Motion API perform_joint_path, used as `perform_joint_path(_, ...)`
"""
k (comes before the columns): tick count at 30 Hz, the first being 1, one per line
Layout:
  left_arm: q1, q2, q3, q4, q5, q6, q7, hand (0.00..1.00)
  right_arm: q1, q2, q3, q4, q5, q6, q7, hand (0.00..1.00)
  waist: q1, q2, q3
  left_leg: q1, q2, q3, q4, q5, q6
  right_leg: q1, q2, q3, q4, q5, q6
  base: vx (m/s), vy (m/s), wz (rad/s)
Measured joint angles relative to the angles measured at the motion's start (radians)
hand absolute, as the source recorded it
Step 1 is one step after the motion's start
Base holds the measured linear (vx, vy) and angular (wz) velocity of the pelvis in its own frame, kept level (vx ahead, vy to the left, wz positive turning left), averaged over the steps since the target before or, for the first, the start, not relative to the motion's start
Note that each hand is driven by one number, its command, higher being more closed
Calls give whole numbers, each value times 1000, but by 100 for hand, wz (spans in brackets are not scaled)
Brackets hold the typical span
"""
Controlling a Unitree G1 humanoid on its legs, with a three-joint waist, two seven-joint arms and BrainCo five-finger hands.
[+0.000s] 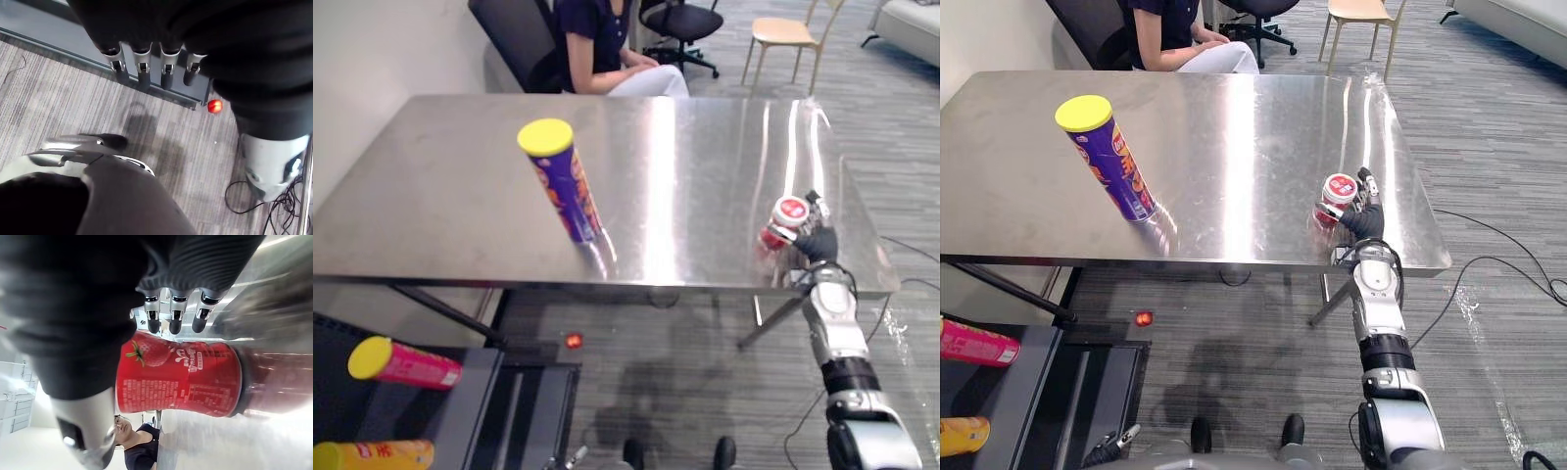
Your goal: Put the gum and the chips on the shelf.
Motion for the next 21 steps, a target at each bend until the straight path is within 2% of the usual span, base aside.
perform_joint_path(2, 0, 0, 0, -5, 0, 0, 2, 0, -16, 0, 0, 10, 1, 2, -5, 0, 3, -1, 8, 0, 0, 0, 0, 1, 1, 0, -1, 0, 0, 0, 0, -44, -22, 1)
perform_joint_path(3, 0, 0, -1, -7, 0, 0, 3, 0, -29, 0, 0, 24, 3, 2, -9, 100, 7, -1, 11, 0, -1, 0, 0, 1, 1, 0, -2, 0, 0, 0, 0, -35, -21, 0)
perform_joint_path(9, 0, -2, -2, -15, -1, 1, 5, 0, -82, 0, 6, 80, 21, 4, -15, 100, 20, -1, 11, 0, -3, -2, -2, 1, 1, 0, -2, -2, 0, 0, 0, -6, -4, 0)
perform_joint_path(14, 0, -2, -3, -17, -2, 0, 7, 0, -112, 1, 10, 82, 20, 6, -15, 100, 26, -1, 34, 0, -3, -2, -4, 3, 2, 0, -3, -3, 0, 0, 0, -27, -21, 1)
perform_joint_path(21, 0, -2, -8, -26, -1, 1, 11, 0, -128, 21, 40, 82, 18, 7, -14, 100, 36, -2, 36, 1, -2, -2, -12, 7, 1, -1, -3, -8, 0, 1, 0, -4, -5, 1)
